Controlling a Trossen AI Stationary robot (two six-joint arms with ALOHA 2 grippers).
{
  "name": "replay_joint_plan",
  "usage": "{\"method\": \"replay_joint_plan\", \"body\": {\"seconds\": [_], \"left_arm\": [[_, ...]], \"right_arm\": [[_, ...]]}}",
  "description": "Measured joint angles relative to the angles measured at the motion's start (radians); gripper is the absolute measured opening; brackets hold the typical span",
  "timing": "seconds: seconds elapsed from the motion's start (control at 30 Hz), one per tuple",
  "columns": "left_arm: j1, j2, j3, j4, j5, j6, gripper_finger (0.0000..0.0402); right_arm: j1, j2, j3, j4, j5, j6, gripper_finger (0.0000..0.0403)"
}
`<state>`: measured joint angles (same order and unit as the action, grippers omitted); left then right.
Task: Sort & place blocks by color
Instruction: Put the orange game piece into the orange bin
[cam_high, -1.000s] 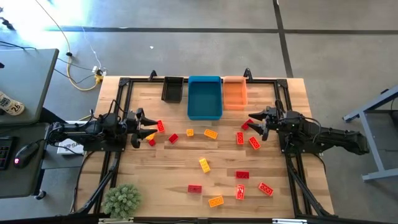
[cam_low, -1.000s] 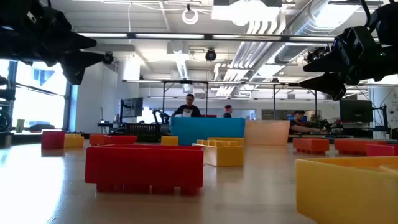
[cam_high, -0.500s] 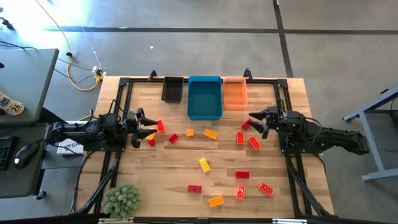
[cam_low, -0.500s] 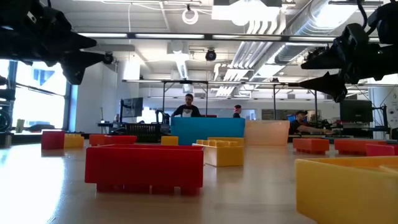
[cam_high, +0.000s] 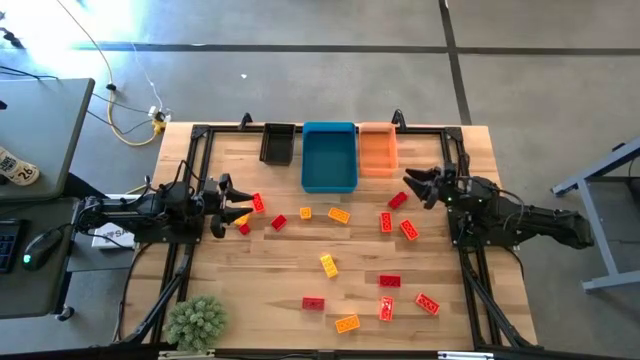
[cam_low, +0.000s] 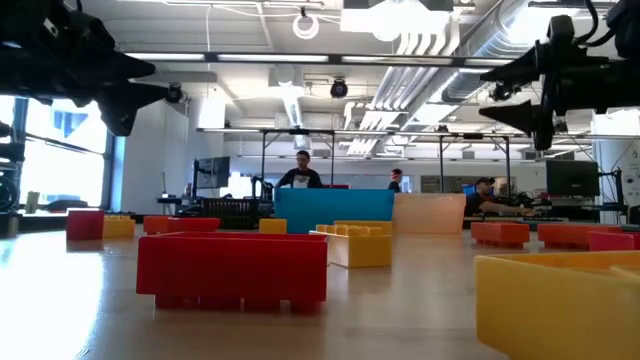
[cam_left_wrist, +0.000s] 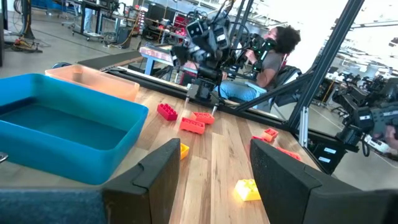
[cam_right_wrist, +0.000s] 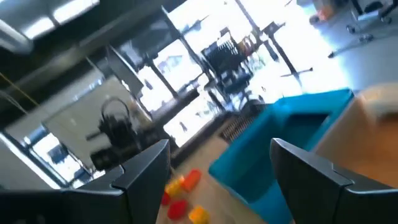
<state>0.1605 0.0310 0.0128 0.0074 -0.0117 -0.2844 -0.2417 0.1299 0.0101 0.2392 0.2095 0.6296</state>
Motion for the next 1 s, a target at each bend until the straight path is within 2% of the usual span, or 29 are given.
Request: {"method": "replay_joint_plan", "body": {"seconds": [0.13,0.27,0.5,0.77,1.0], "left_arm": [[0.000,0.000,0.000,0.000,0.000,0.000,0.0184],[0.000,0.000,0.000,0.000,0.000,0.000,0.0184],[0.000,0.000,0.000,0.000,0.000,0.000,0.0184],[0.000,0.000,0.000,0.000,0.000,0.000,0.0184],[0.000,0.000,0.000,0.000,0.000,0.000,0.0184]], "right_arm": [[0.000,0.000,0.002,0.054,0.000,0.014,0.0265],[0.000,0.000,0.060,-0.036,-0.004,0.047,0.0265],[0.000,0.055,0.272,-0.393,-0.007,0.044,0.0265],[0.000,0.257,0.547,-0.895,-0.044,0.173,0.0265],[0.000,0.464,0.677,-1.086,-0.147,0.254,0.0265]]}}
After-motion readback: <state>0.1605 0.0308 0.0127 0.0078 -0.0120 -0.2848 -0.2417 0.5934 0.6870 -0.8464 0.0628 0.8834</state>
